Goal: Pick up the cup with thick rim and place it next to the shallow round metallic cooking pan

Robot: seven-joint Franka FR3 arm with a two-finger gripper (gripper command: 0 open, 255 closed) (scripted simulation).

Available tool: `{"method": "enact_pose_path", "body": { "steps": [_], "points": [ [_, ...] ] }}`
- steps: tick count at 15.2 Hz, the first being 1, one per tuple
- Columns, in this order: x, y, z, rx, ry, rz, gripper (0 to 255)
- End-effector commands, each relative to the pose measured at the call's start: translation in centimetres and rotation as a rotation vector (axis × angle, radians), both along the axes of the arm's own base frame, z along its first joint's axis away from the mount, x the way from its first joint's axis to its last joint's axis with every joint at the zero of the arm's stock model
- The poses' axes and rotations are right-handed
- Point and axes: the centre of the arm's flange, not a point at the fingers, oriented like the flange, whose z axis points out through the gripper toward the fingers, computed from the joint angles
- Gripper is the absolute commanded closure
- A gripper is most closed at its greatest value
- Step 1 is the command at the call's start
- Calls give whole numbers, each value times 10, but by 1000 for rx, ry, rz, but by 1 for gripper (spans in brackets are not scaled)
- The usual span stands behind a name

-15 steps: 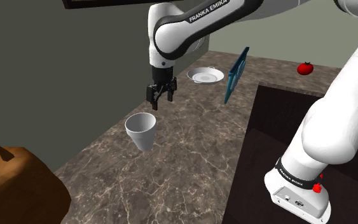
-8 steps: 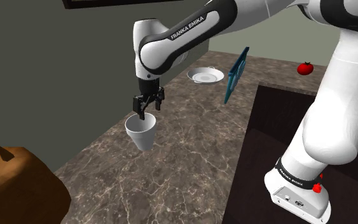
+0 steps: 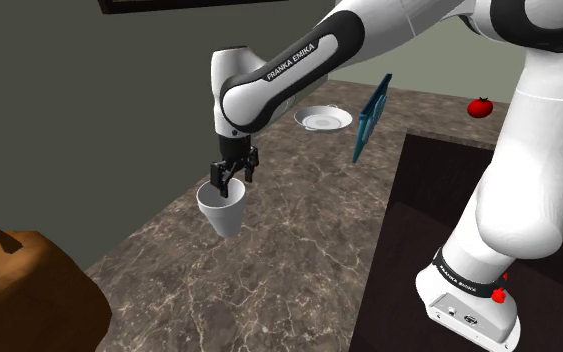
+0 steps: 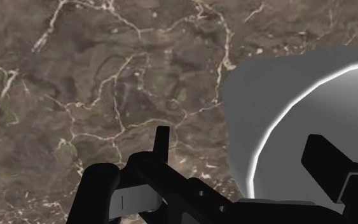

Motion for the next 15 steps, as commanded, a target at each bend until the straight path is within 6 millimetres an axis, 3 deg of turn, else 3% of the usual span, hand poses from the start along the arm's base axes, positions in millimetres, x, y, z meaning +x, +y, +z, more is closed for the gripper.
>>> {"method": "enact_pose_path", "body": {
  "steps": [1, 4, 5, 15],
  "points": [
    [0, 0, 0, 0, 0, 0, 0],
    [0, 0, 0, 0, 0, 0, 0],
    [0, 0, 0, 0, 0, 0, 255],
    [0, 0, 5, 0, 0, 0, 255]
  ]
}}
